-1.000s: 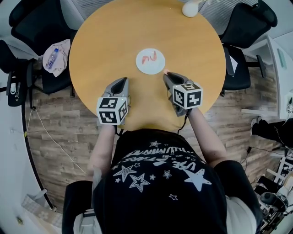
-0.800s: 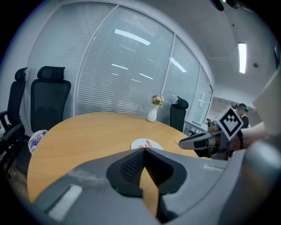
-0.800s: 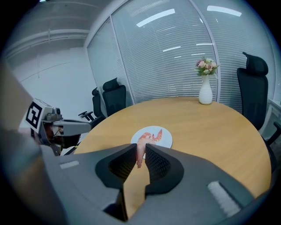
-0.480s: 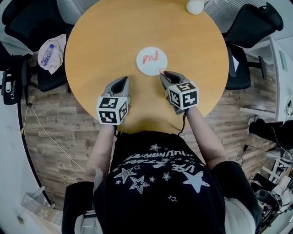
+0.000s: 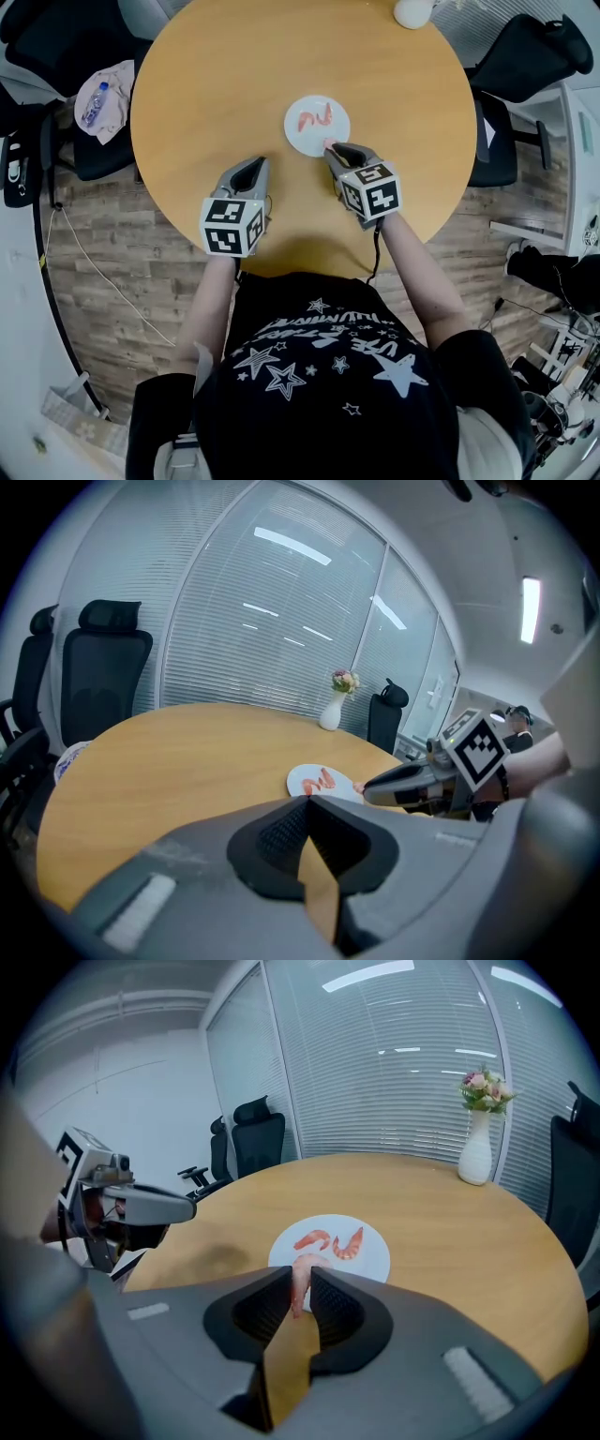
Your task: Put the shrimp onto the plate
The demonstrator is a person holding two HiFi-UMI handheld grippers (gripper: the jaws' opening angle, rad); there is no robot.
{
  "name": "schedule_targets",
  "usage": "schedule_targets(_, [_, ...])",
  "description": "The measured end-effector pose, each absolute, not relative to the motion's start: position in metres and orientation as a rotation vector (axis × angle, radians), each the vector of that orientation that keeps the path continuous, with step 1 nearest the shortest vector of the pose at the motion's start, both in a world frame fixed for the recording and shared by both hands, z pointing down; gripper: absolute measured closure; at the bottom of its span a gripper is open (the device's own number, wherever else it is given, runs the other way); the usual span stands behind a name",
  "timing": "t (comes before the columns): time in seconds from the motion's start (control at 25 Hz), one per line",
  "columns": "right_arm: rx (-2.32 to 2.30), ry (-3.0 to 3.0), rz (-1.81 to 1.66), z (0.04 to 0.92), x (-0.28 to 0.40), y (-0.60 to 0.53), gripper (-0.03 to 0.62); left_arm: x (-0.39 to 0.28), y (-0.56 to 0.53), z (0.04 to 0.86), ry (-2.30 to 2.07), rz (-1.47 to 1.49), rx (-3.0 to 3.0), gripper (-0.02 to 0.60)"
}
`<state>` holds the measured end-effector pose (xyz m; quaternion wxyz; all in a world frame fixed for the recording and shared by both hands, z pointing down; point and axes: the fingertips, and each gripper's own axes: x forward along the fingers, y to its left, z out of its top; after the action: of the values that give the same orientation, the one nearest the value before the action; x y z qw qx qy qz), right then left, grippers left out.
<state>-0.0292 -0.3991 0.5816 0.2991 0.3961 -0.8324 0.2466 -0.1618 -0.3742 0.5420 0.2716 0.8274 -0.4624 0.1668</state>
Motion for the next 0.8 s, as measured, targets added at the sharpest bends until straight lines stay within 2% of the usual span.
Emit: schedule_targets(0.8, [0.903,-2.149,0.551,0.617,-0.051,-0.422,0.528,-0.169,-0.381,0.564,-1.203,0.471,2.21,0.58])
